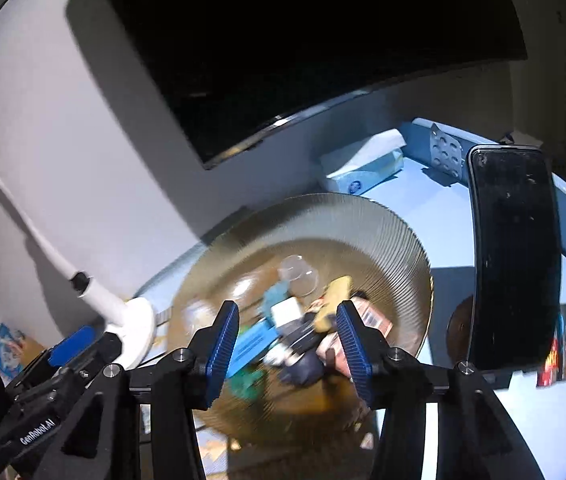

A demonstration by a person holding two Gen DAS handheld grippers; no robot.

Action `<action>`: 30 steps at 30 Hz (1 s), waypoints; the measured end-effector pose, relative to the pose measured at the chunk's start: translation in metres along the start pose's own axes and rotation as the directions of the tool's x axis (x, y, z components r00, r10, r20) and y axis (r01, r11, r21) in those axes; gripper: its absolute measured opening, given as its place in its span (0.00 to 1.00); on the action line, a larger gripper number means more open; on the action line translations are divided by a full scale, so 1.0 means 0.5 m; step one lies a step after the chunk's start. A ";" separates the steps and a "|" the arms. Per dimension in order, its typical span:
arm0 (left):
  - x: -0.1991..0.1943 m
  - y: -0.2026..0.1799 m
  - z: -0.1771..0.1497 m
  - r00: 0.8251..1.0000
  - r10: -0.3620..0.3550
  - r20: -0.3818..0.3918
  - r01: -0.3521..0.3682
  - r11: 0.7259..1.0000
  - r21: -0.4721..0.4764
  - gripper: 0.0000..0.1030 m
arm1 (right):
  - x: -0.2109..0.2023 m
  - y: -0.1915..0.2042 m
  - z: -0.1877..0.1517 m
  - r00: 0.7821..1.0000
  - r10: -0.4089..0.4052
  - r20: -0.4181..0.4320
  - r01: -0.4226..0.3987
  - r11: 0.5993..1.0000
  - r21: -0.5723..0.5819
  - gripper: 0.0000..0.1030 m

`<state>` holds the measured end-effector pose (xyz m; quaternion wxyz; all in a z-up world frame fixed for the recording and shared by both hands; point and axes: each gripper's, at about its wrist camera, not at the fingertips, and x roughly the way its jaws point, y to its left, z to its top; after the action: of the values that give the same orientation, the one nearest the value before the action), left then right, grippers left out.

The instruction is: Organize rigid objects

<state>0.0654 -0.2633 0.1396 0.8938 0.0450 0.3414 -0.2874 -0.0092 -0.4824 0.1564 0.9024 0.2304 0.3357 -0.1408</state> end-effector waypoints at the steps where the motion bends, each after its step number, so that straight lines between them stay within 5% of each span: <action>1: -0.036 0.012 -0.009 1.000 0.021 0.014 -0.021 1.000 -0.004 0.76 | -0.013 0.011 -0.006 1.000 0.008 0.002 -0.008 1.000 -0.006 0.51; 7: -0.215 0.086 -0.048 0.996 0.037 0.084 -0.030 0.996 -0.084 0.76 | -0.093 0.124 -0.056 0.995 0.100 0.011 -0.098 0.990 -0.101 0.55; 15: -0.414 0.172 -0.153 0.950 0.257 0.179 -0.224 0.957 -0.185 0.83 | -0.146 0.317 -0.175 0.987 0.161 -0.022 -0.159 0.927 -0.341 0.57; 20: -0.418 0.200 -0.232 0.920 0.376 0.113 -0.348 0.914 -0.207 0.83 | -0.140 0.392 -0.275 0.985 0.160 -0.070 -0.174 0.878 -0.445 0.57; 25: -0.385 0.223 -0.295 0.917 0.396 0.037 -0.381 0.901 -0.207 0.83 | -0.120 0.420 -0.347 0.986 0.131 -0.102 -0.165 0.849 -0.502 0.57; 30: -0.378 0.228 -0.324 0.908 0.418 0.040 -0.404 0.895 -0.187 0.83 | -0.109 0.430 -0.382 0.991 0.093 -0.097 -0.131 0.835 -0.535 0.59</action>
<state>-0.0808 -0.0329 0.1231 0.9475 0.0263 0.3123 -0.0625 -0.0647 -0.1959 0.1342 0.9257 -0.0092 0.3777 0.0202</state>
